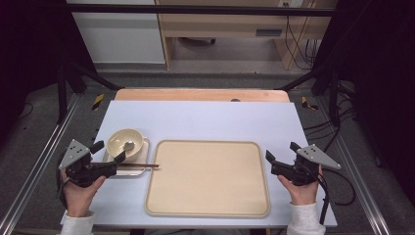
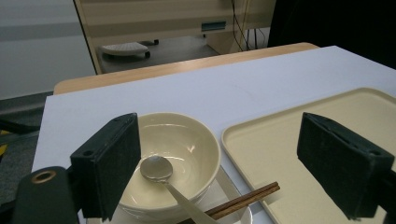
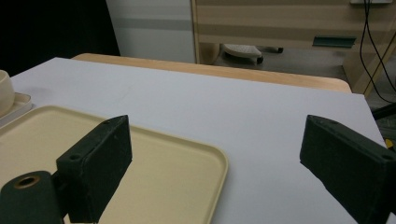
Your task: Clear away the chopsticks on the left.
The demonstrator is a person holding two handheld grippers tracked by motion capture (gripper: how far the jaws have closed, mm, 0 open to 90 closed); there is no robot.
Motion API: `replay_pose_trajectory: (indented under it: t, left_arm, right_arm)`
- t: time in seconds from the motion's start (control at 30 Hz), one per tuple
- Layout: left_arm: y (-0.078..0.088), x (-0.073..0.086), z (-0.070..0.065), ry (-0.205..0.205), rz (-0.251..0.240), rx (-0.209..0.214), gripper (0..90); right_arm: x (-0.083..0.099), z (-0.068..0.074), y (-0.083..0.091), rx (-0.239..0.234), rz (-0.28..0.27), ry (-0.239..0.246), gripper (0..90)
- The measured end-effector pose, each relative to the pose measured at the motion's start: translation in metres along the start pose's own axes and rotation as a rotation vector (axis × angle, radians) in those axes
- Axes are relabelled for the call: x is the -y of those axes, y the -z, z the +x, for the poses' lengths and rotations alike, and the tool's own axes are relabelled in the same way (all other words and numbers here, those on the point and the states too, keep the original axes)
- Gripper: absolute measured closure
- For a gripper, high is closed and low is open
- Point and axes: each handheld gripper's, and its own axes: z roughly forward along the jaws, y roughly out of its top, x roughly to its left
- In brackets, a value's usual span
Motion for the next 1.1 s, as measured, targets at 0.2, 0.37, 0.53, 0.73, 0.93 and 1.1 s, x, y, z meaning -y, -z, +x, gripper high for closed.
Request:
replay_pose_trajectory:
  t: [0.2,0.37,0.53,0.73,0.93,1.1]
  left_arm:
    - [0.004,0.001,0.005,0.007,-0.007,-0.005,14.6]
    - [0.011,0.004,0.014,0.012,-0.008,-0.006,15.4]
    - [0.019,0.008,0.021,0.009,-0.003,-0.024,16.1]
    - [0.033,0.015,0.034,0.02,0.004,-0.037,16.9]
    - [0.043,0.023,0.045,0.007,0.034,-0.038,17.2]
    - [0.04,0.033,0.052,0.002,0.079,-0.041,18.3]
  right_arm:
    - [0.001,0.0,0.0,0.005,0.008,0.006,9.5]
    - [0.001,0.005,-0.001,0.005,0.011,0.013,9.5]
    - [0.001,0.005,-0.002,0.001,0.019,0.017,9.5]
    - [0.002,0.006,-0.001,0.004,0.027,0.013,9.5]
    - [0.002,0.005,0.0,0.005,0.026,0.01,9.5]
    - [0.002,0.006,-0.001,0.003,0.03,0.009,9.5]
